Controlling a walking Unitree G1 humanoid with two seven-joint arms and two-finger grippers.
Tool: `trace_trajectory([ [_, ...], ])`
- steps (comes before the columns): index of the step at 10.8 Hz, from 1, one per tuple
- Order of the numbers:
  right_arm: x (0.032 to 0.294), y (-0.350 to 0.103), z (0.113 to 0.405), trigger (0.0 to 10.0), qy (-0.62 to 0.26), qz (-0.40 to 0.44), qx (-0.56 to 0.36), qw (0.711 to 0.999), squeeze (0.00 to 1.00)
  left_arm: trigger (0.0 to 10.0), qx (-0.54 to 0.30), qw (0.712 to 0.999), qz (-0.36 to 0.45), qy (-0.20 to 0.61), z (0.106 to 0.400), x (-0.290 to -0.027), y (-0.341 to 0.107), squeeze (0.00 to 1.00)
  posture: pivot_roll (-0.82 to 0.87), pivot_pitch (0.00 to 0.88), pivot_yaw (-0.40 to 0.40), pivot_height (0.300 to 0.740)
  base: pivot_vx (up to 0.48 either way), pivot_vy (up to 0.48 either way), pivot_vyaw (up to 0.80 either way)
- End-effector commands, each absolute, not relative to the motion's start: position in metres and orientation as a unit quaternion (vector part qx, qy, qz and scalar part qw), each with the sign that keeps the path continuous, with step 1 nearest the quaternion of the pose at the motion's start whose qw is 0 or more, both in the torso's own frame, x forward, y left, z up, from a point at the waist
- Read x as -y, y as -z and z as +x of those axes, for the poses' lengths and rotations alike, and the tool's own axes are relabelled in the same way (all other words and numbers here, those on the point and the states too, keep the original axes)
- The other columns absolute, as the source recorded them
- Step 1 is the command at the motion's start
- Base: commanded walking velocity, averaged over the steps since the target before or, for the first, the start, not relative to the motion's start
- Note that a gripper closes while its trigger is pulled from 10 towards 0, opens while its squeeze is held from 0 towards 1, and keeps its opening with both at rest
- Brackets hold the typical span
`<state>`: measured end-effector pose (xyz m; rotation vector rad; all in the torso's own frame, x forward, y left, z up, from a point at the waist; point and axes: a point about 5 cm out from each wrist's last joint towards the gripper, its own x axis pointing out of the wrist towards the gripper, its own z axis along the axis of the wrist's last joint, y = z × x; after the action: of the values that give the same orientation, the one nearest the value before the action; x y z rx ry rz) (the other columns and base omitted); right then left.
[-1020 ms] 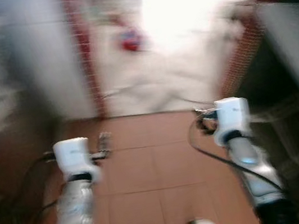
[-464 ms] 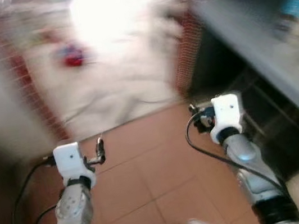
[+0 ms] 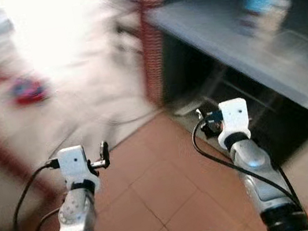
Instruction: Restocking fridge
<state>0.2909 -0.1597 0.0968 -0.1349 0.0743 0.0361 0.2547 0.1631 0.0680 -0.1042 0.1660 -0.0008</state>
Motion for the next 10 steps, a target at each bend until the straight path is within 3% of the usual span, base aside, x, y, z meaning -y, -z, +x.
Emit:
trace_trajectory([
  [1,0.1659,-0.0998,0.2913,10.0,-0.005,-0.067,-0.033,0.997,0.24,10.0,-0.083,0.995,-0.051,0.01,0.2554,-0.1569,-0.0682,0.0,-0.02,0.073,-0.015,0.74,0.274,0.394,-0.8],
  [3,0.1668,-0.0986,0.2896,10.0,-0.002,-0.067,-0.035,0.997,0.24,10.0,-0.084,0.995,-0.049,0.006,0.2552,-0.1572,-0.0679,0.0,-0.02,0.073,-0.012,0.74,0.131,0.411,-0.8],
  [6,0.1659,-0.0966,0.2868,10.0,-0.003,-0.066,-0.038,0.997,0.24,10.0,-0.07,0.997,-0.039,0.005,0.2541,-0.1566,-0.0699,0.0,-0.02,0.074,-0.016,0.74,0.0,0.0,-0.8],
  [10,0.1619,-0.0984,0.2862,10.0,-0.013,-0.063,-0.032,0.997,0.21,10.0,-0.067,0.997,-0.036,0.001,0.2531,-0.1563,-0.0702,0.0,-0.02,0.078,-0.022,0.74,0.0,0.0,0.0],
])
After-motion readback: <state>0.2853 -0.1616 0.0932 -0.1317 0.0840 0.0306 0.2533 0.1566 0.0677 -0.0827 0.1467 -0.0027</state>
